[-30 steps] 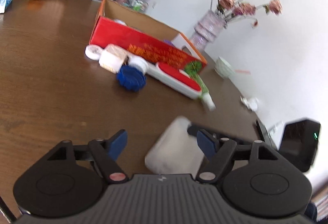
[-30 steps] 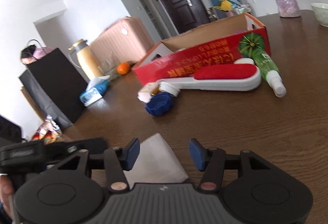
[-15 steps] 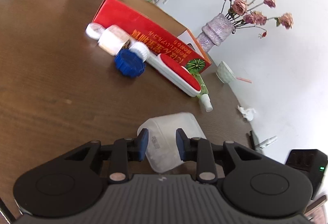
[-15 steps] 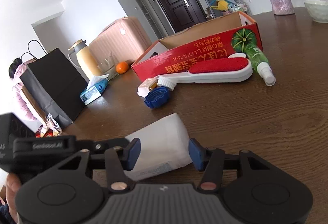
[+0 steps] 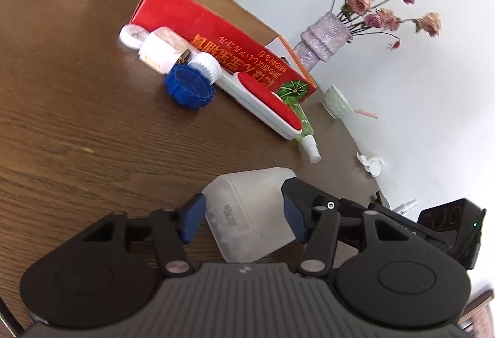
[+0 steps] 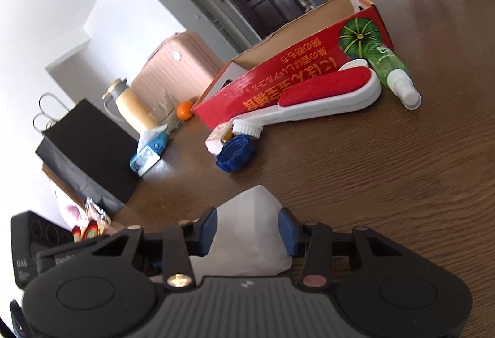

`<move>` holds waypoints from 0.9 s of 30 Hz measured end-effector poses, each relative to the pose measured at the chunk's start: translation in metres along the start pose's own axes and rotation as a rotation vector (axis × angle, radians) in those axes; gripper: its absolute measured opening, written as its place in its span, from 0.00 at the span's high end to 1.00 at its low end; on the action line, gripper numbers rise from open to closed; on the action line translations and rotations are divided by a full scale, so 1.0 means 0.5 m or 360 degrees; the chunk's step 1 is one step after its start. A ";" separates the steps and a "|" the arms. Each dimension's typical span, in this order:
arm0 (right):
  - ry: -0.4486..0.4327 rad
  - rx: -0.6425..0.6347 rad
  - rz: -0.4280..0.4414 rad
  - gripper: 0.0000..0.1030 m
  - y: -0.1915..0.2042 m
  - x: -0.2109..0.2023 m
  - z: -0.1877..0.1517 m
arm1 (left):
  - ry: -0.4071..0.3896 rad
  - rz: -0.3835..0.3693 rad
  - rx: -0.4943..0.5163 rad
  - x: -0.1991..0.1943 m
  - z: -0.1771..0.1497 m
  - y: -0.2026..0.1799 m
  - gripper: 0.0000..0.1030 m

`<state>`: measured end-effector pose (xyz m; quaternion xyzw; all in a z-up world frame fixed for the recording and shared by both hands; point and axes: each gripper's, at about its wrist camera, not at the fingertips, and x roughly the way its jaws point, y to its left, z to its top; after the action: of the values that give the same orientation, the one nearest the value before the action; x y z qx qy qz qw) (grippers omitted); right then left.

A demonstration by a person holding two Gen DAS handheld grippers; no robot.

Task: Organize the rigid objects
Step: 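Carry the white bottle with both tools and lower it into the box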

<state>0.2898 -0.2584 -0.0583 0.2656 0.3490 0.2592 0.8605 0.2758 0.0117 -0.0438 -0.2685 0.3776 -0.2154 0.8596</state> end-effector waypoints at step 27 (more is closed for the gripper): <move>-0.0546 -0.0438 0.0029 0.72 0.152 -0.099 0.151 | -0.0547 -0.0083 0.0376 -0.065 0.195 -0.175 0.56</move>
<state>0.2948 -0.2555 0.0594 0.1889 0.1562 0.2633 0.9330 0.3156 -0.0073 0.0836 -0.2083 0.1905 -0.2314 0.9310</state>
